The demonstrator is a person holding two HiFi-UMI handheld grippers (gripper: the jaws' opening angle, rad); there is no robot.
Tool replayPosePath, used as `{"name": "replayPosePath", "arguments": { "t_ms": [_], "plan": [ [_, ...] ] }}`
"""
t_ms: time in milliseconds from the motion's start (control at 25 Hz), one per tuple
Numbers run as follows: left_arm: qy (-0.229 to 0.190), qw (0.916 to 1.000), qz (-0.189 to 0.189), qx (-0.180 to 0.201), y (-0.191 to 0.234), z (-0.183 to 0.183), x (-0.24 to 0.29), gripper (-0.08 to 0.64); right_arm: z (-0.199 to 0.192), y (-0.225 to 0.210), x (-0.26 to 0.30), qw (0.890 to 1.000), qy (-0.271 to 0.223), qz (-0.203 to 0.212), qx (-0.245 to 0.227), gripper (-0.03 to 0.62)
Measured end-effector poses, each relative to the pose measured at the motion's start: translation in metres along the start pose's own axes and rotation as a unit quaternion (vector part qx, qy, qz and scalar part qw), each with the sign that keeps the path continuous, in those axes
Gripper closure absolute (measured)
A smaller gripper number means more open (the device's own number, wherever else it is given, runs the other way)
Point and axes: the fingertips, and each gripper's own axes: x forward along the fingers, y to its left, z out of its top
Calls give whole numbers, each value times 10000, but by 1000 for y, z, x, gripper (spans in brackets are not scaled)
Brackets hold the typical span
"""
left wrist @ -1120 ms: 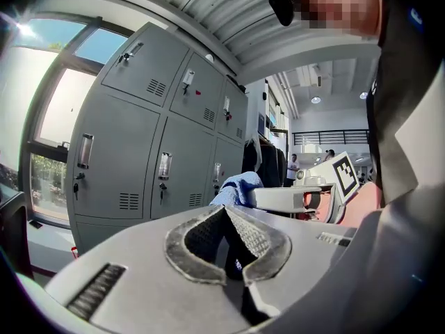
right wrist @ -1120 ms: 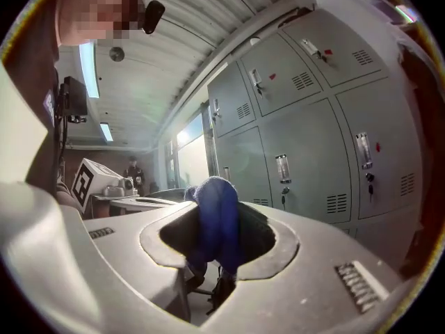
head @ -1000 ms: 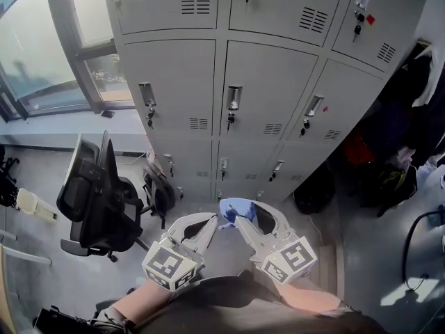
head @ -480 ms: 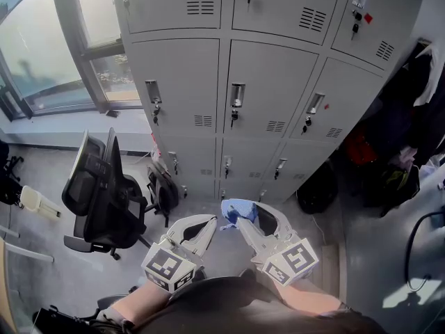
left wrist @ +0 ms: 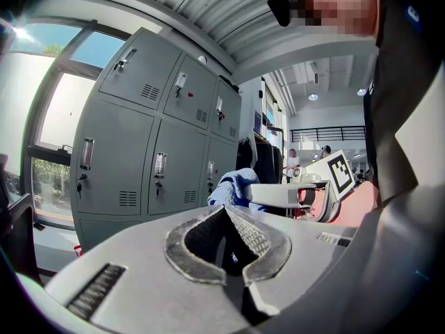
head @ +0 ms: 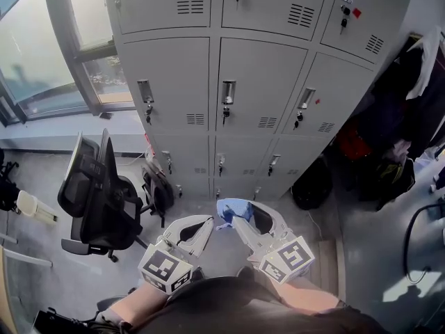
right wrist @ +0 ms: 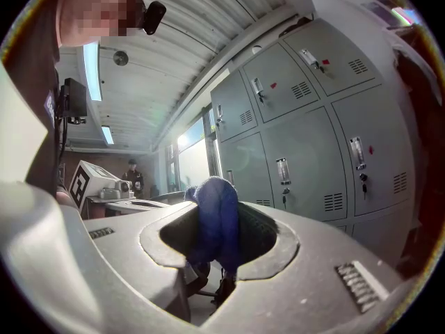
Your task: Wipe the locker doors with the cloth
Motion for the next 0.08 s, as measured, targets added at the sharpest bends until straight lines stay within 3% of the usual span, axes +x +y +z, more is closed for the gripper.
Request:
{"name": "replayPosePath", "arguments": {
  "t_ms": [80],
  "plan": [
    [1,10000,1,4,-2,0,-1,553,0,0,-2,10000,-8,7,17,439]
  ]
}}
